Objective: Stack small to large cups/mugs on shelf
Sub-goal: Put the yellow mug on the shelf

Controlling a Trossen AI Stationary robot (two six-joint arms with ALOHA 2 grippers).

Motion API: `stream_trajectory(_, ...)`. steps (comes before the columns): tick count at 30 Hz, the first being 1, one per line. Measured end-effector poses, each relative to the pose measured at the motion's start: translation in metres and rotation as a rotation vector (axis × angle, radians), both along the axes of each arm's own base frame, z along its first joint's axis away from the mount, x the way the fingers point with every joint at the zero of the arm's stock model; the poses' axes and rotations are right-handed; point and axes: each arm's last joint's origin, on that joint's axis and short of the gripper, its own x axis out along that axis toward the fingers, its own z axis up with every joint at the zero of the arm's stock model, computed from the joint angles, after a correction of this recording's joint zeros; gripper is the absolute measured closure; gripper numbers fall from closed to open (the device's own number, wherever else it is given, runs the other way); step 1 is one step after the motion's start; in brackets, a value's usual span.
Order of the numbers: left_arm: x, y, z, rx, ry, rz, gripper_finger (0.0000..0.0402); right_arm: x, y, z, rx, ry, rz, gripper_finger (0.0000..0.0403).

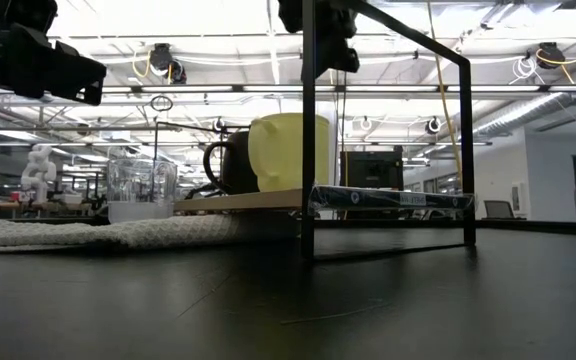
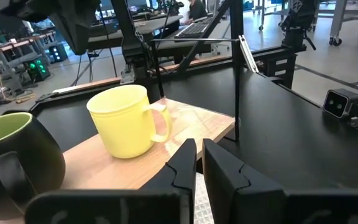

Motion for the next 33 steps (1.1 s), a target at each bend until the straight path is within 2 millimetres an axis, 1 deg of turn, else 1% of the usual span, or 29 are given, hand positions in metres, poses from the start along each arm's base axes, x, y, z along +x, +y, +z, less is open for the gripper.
stream_trajectory(2,0.000,0.000,0.000,-0.001,0.000,0.000,0.0371,0.000,0.000,0.000,0.019,0.005,-0.038,0.0379)
stream_trajectory(4,0.000,0.000,0.000,-0.002,0.000,0.000,0.0371,0.003,0.000,-0.005,0.033,0.018,-0.064,0.0363)
stream_trajectory(7,0.000,0.000,0.000,-0.002,0.000,0.000,0.0371,0.005,-0.001,-0.018,0.053,0.090,-0.094,0.0331)
stream_trajectory(11,0.000,0.000,0.000,-0.003,0.000,0.000,0.0371,0.012,-0.001,-0.031,0.072,0.132,-0.123,0.0287)
stream_trajectory(15,0.000,0.000,0.000,-0.003,0.006,0.000,0.0371,0.016,-0.002,-0.042,0.082,0.172,-0.131,0.0257)
stream_trajectory(19,0.000,0.000,-0.001,-0.002,0.013,-0.003,0.0371,0.017,-0.001,-0.042,0.098,0.171,-0.127,0.0248)
stream_trajectory(28,0.000,0.000,-0.003,0.001,0.030,-0.009,0.0371,0.018,0.008,-0.042,0.102,0.167,-0.100,0.0248)
stream_trajectory(33,0.000,0.000,-0.003,0.001,0.029,-0.010,0.0371,0.022,0.008,-0.048,0.096,0.169,-0.085,0.0248)
